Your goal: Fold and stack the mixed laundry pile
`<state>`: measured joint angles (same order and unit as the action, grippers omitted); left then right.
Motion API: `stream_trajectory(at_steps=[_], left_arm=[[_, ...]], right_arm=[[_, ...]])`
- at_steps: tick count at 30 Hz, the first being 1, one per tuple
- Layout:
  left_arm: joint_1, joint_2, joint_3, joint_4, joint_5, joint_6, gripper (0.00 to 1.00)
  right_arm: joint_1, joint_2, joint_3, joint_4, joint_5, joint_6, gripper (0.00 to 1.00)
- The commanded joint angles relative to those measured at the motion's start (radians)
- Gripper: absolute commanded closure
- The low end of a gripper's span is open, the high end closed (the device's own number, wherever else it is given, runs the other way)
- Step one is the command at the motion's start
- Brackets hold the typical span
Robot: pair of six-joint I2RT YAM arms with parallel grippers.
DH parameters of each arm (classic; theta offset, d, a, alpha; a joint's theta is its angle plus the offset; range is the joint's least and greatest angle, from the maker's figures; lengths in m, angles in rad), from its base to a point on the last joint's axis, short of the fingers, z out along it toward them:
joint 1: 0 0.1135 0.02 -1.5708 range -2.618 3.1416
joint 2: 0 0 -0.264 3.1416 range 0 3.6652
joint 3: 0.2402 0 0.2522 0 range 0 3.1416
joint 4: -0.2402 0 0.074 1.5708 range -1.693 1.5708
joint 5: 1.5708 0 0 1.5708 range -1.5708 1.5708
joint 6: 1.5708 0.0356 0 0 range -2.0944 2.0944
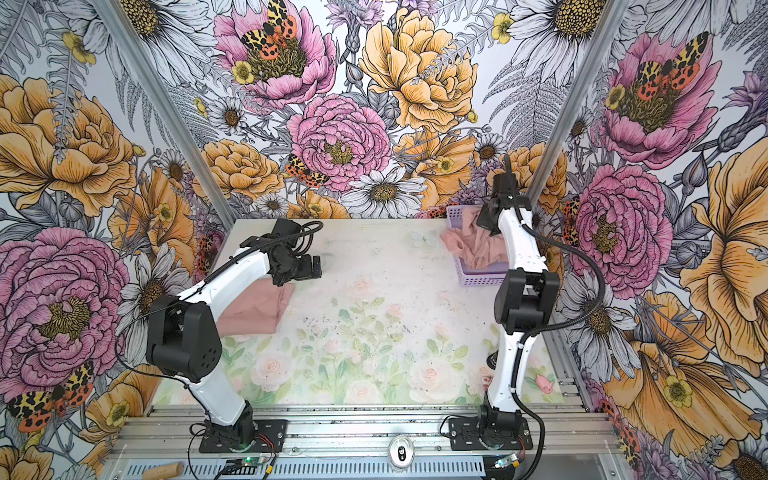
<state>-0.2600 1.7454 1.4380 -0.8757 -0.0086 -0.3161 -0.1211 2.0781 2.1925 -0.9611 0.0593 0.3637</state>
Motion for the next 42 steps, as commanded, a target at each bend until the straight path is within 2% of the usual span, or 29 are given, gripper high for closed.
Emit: stream_trajectory(at_steps=[1, 6, 13, 16, 20, 22, 27, 31, 34, 37, 39, 41, 42], left_arm=[[-0.008, -0.029, 0.022, 0.047, 0.022, -0.025, 0.01], [-0.001, -0.056, 0.008, 0.058, 0.014, -0.033, 0.01], [0.035, -0.115, -0.034, 0.087, 0.010, -0.061, 0.01], [0.066, -0.152, -0.060, 0.096, 0.005, -0.074, 0.01], [0.121, -0.201, -0.101, 0.109, 0.000, -0.081, 0.01], [0.145, -0.215, -0.116, 0.115, 0.003, -0.083, 0.01], [0.165, -0.211, -0.117, 0.116, 0.018, -0.075, 0.01], [0.136, -0.197, -0.102, 0.116, 0.029, -0.075, 0.01], [0.102, -0.186, -0.100, 0.116, 0.031, -0.077, 0.01], [0.064, -0.154, -0.091, 0.116, 0.038, -0.076, 0.01], [0.040, -0.123, -0.075, 0.119, 0.044, -0.074, 0.01], [0.018, -0.085, -0.056, 0.132, 0.058, -0.074, 0.01], [0.008, -0.063, -0.041, 0.142, 0.071, -0.075, 0.01]], right_arm=[[0.032, -0.144, 0.084, 0.019, -0.116, -0.052, 1.00], [0.118, -0.243, 0.152, 0.016, -0.259, -0.132, 1.00], [0.264, -0.300, 0.143, -0.053, -0.511, -0.230, 1.00], [0.333, -0.331, 0.077, -0.090, -0.587, -0.269, 1.00], [0.406, -0.382, -0.093, -0.088, -0.661, -0.279, 1.00], [0.415, -0.401, -0.178, -0.074, -0.675, -0.259, 1.00], [0.382, -0.412, -0.327, -0.039, -0.595, -0.225, 1.00], [0.315, -0.411, -0.407, -0.060, -0.661, -0.200, 1.00], [0.304, -0.436, -0.475, -0.136, -0.599, -0.207, 1.00], [0.285, -0.442, -0.510, -0.283, -0.431, -0.191, 1.00], [0.273, -0.454, -0.533, -0.360, -0.249, -0.140, 1.00], [0.270, -0.494, -0.566, -0.384, -0.024, -0.075, 0.68], [0.265, -0.522, -0.586, -0.379, 0.054, -0.046, 0.58]])
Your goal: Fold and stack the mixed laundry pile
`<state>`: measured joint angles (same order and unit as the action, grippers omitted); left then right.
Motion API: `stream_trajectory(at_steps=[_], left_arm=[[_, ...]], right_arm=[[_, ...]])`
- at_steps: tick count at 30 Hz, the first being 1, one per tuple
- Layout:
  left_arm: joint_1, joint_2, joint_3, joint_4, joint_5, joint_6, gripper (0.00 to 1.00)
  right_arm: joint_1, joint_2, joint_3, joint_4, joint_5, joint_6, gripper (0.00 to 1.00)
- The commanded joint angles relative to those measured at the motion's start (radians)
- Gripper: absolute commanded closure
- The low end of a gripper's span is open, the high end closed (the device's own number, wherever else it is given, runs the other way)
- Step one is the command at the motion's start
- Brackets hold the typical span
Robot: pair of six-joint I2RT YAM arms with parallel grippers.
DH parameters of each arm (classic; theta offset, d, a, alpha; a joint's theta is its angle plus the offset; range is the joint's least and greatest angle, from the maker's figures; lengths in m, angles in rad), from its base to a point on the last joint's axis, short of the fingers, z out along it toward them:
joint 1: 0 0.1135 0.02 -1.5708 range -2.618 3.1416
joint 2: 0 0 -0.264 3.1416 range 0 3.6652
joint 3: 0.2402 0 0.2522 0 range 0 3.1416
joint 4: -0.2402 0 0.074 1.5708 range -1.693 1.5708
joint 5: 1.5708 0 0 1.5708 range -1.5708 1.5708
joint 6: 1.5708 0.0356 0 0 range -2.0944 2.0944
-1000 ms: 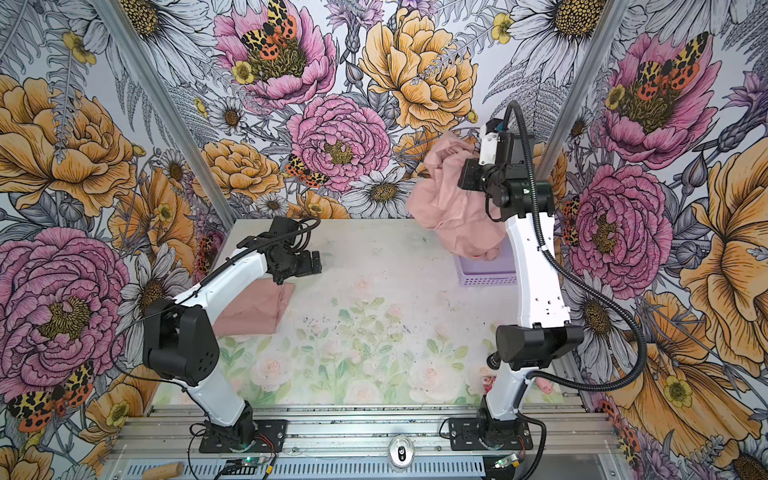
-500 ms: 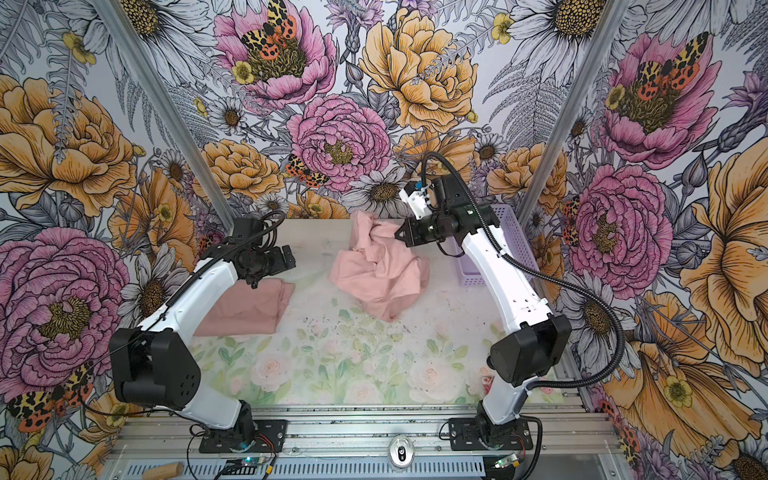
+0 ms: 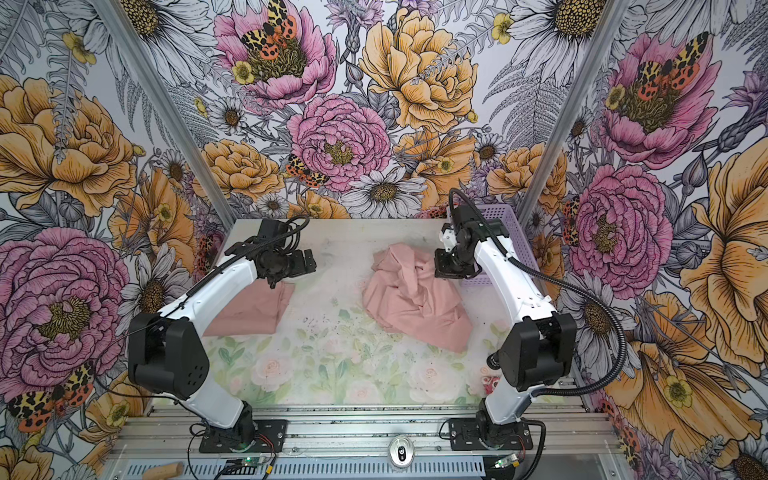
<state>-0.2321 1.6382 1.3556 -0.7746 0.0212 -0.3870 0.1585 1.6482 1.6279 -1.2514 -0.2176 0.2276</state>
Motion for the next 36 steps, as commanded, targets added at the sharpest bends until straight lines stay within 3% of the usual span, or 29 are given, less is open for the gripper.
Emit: stream_trajectory(at_steps=[1, 4, 8, 15, 27, 30, 32, 34, 36], left_arm=[[-0.034, 0.074, 0.060, 0.049, 0.056, -0.003, 0.01], [-0.080, 0.168, 0.148, 0.054, 0.100, 0.013, 0.01], [-0.159, 0.313, 0.286, 0.054, 0.140, 0.070, 0.01], [-0.218, 0.532, 0.516, 0.061, 0.223, 0.053, 0.01], [-0.275, 0.785, 0.773, 0.100, 0.354, -0.046, 0.01], [-0.290, 0.841, 0.836, 0.100, 0.378, -0.066, 0.17], [-0.294, 0.862, 0.856, 0.100, 0.377, -0.082, 0.38], [-0.292, 0.868, 0.864, 0.101, 0.371, -0.089, 0.73], [-0.287, 0.852, 0.856, 0.101, 0.363, -0.091, 1.00]], right_arm=[[-0.019, -0.117, -0.030, -0.077, 0.374, 0.111, 0.51], [-0.025, -0.165, -0.016, -0.030, 0.414, 0.154, 0.40], [-0.022, -0.169, 0.001, 0.020, 0.373, 0.171, 0.37], [0.011, -0.137, 0.002, 0.043, 0.325, 0.188, 0.36], [0.048, -0.135, -0.024, 0.075, 0.282, 0.205, 0.37], [0.063, -0.136, -0.049, 0.086, 0.257, 0.210, 0.37], [0.075, -0.140, -0.077, 0.097, 0.239, 0.216, 0.37], [0.092, -0.155, -0.120, 0.126, 0.211, 0.220, 0.37], [0.121, -0.179, -0.178, 0.179, 0.164, 0.225, 0.37]])
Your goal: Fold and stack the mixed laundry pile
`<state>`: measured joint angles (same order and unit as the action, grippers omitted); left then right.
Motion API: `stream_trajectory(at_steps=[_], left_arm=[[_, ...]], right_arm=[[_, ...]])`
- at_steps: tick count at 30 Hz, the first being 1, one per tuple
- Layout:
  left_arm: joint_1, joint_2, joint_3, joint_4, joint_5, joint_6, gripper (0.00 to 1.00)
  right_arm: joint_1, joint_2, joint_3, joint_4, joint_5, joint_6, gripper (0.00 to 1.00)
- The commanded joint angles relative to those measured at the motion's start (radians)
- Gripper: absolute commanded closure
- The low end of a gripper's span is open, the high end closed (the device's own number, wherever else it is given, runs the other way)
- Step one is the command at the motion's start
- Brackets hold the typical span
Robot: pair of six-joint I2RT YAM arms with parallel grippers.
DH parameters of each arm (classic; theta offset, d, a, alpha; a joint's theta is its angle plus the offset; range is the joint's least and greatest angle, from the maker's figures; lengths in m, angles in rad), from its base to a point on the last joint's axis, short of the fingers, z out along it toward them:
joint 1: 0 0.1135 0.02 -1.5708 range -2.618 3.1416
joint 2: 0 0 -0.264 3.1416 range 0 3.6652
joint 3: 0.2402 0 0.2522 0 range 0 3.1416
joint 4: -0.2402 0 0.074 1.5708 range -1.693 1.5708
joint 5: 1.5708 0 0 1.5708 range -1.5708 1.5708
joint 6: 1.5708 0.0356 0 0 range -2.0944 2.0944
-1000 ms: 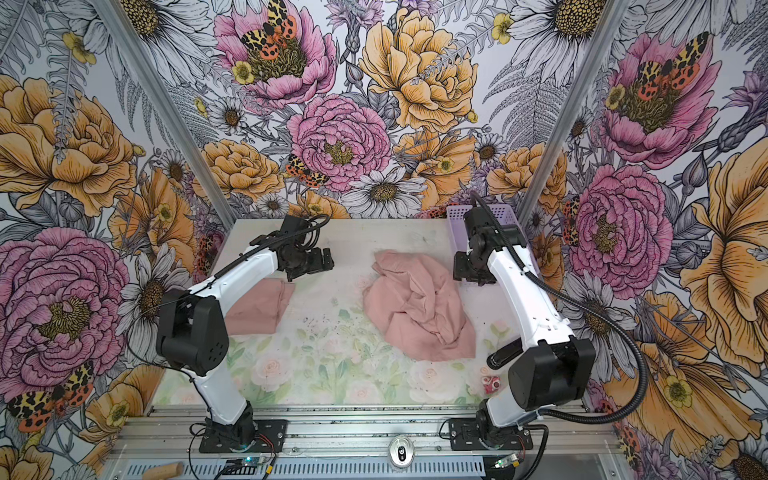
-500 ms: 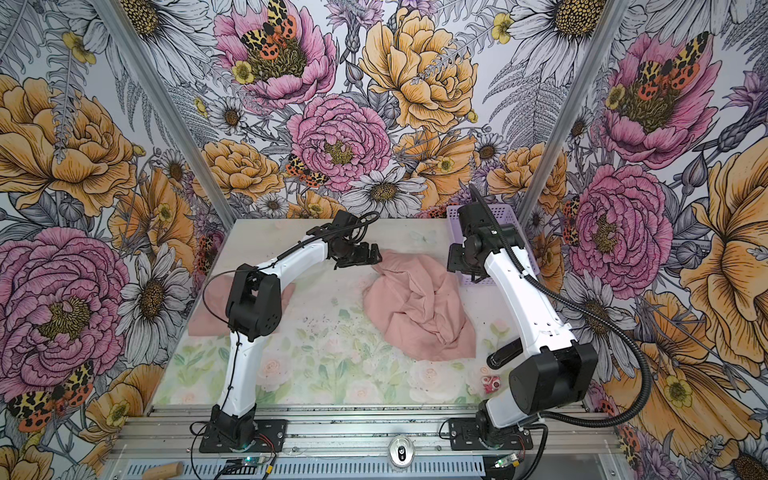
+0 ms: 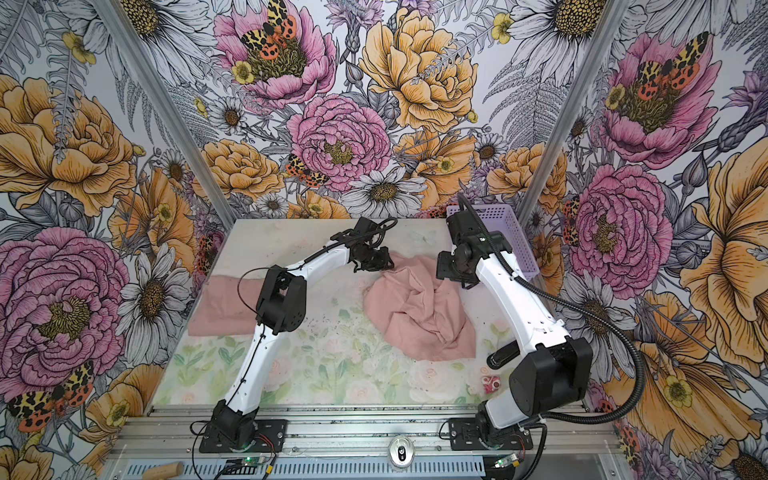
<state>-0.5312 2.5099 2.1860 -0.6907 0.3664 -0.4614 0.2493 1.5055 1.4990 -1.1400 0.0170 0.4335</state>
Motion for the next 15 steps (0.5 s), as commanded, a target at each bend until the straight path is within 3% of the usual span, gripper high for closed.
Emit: stream_trajectory(at_steps=[1, 5, 10, 12, 14, 15], left_arm=[[0.014, -0.035, 0.017, 0.017, 0.009, -0.015, 1.00], [0.042, -0.130, -0.052, 0.017, -0.024, 0.003, 1.00], [0.096, -0.307, -0.201, 0.017, -0.062, 0.021, 1.00], [0.109, -0.384, -0.270, 0.017, -0.072, 0.032, 1.00], [0.124, -0.464, -0.347, 0.016, -0.077, 0.039, 1.00], [0.132, -0.507, -0.387, 0.013, -0.079, 0.043, 1.00]], right_arm=[[0.050, -0.052, -0.086, 0.099, -0.096, 0.026, 0.37], [0.139, -0.092, -0.216, 0.213, -0.140, 0.049, 0.34], [0.216, -0.048, -0.288, 0.342, -0.084, 0.026, 0.31], [0.220, -0.005, -0.270, 0.370, -0.041, 0.011, 0.41], [0.220, 0.031, -0.233, 0.395, -0.013, -0.011, 0.59], [0.220, 0.047, -0.210, 0.403, -0.004, -0.024, 0.73]])
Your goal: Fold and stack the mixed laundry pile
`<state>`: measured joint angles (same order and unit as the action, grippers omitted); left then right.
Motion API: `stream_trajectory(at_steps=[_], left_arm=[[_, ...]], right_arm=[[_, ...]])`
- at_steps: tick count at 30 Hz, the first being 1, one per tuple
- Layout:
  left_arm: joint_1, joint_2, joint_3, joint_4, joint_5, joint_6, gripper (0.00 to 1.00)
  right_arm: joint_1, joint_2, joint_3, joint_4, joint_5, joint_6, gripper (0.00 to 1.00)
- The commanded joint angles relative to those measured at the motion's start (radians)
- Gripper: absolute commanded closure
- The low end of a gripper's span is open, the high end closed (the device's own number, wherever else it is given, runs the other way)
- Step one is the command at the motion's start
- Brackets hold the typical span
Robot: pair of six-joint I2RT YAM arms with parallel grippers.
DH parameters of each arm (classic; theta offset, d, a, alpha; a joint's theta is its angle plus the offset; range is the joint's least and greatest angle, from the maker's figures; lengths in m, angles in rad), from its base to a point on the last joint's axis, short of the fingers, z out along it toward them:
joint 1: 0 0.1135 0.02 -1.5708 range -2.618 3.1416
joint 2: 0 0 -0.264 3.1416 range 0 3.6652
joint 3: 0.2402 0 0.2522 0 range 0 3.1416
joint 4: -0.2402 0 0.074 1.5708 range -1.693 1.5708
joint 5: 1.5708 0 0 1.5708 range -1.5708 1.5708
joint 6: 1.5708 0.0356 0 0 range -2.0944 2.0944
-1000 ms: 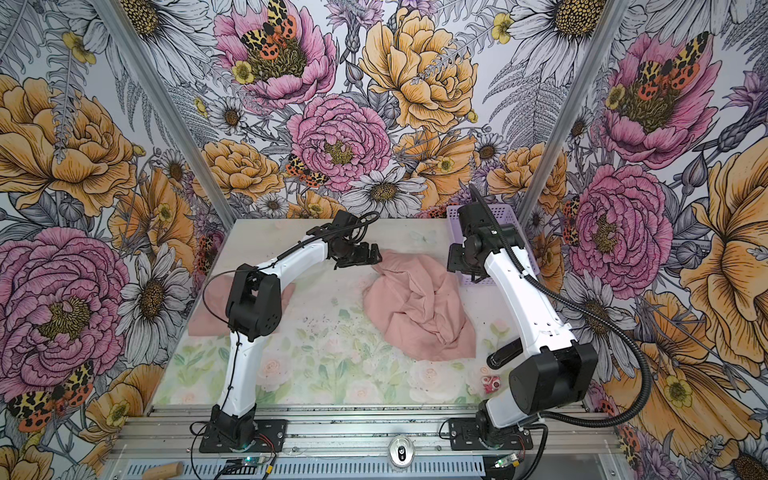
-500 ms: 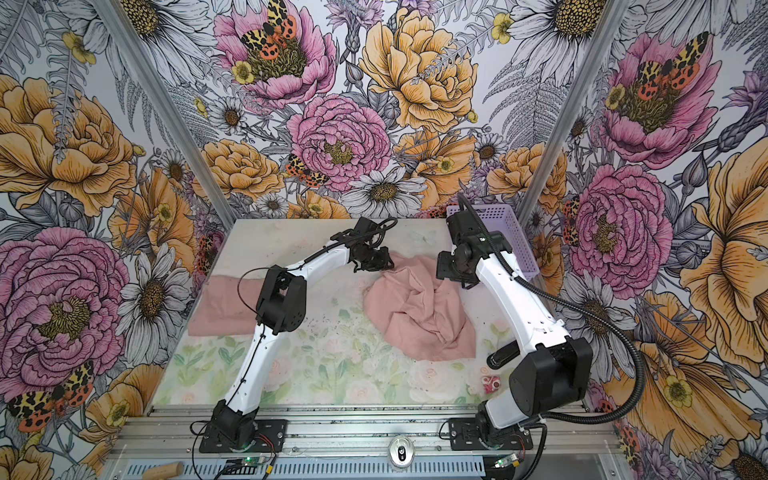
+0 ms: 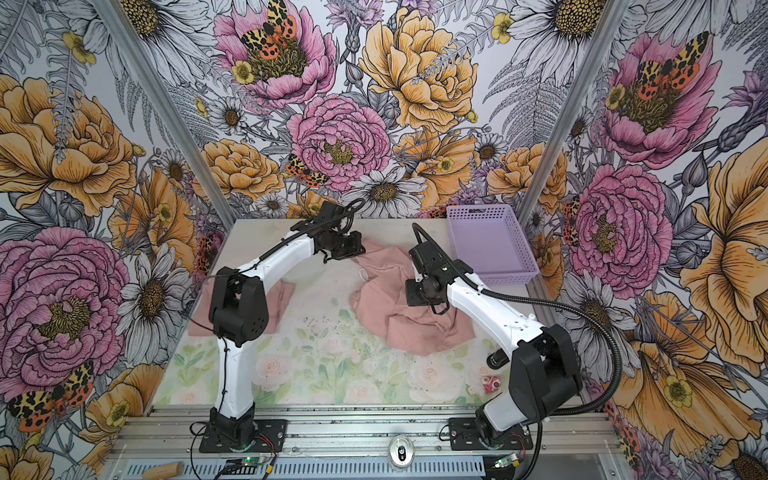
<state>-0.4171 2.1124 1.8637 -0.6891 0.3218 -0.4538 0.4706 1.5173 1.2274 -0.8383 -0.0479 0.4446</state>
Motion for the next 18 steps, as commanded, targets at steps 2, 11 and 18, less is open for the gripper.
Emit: stream_trajectory(at_steps=[2, 11, 18], left_arm=[[0.027, -0.185, -0.134, -0.003, -0.038, 0.044, 1.00], [0.042, -0.407, -0.139, -0.187, -0.118, 0.117, 1.00], [0.139, -0.210, 0.127, -0.271, -0.124, 0.159, 0.78]], right_arm=[[-0.003, 0.055, 0.114, 0.099, 0.080, -0.060, 1.00], [-0.077, 0.091, 0.444, 0.043, 0.114, -0.190, 1.00], [-0.183, 0.439, 0.910, 0.008, 0.123, -0.239, 0.89]])
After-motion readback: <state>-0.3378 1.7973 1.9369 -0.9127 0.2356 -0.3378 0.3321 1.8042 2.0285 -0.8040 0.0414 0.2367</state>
